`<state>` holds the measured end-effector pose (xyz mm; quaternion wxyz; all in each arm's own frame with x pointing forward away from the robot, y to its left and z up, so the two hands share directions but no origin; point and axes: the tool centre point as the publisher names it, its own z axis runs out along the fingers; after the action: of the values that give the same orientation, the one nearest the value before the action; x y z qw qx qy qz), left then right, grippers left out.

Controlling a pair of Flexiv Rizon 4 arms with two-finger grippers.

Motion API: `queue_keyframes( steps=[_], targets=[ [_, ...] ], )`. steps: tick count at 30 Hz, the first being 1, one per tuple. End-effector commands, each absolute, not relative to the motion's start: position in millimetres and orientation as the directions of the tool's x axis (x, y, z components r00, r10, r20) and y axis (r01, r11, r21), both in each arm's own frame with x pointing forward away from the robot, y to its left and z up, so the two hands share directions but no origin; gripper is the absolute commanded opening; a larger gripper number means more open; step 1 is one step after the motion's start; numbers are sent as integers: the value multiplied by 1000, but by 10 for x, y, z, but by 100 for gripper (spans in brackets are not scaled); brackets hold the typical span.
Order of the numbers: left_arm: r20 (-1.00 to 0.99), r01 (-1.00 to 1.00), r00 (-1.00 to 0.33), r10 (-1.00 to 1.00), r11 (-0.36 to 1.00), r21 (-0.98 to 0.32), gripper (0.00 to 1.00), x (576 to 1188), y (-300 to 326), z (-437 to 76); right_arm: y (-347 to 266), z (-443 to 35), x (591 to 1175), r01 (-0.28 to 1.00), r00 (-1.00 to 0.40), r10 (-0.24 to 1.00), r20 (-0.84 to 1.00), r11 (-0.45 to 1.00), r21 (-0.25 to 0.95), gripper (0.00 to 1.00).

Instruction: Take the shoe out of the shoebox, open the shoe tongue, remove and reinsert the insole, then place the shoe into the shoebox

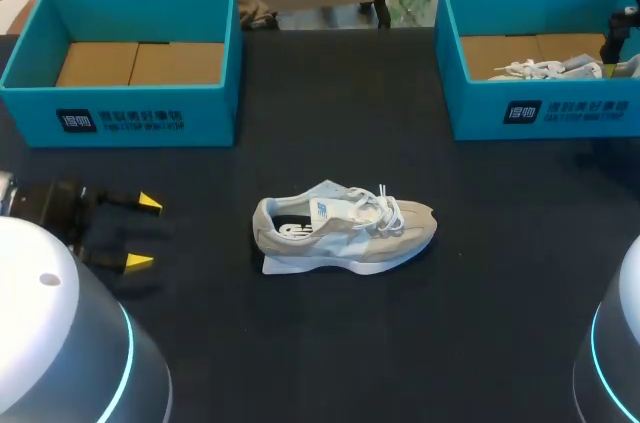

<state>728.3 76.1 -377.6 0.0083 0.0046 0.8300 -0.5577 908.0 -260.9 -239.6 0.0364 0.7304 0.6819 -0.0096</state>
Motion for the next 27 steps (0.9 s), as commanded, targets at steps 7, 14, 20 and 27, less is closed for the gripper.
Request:
queue_keyframes(
  steps=[7, 14, 20, 27],
  targets=[
    [41, -58, -998, -57, 338, -939, 100, 7317, 414, -3857, -2604, -2394, 9070, 997, 71, 995, -65, -68, 42, 100],
    [59, -83, -995, -84, 323, -943, 100, 7391, 172, -3899, -2604, -2394, 9070, 997, 71, 995, -65, -68, 42, 100],
    [66, -91, -994, -86, 329, -940, 100, 7391, -17, -3908, -2604, -2394, 9070, 997, 71, 995, -65, -68, 42, 100],
    [53, -84, -993, -101, 334, -939, 100, 7410, -234, -3933, -2604, -2394, 9070, 997, 71, 995, -65, -68, 42, 100]
  ],
)
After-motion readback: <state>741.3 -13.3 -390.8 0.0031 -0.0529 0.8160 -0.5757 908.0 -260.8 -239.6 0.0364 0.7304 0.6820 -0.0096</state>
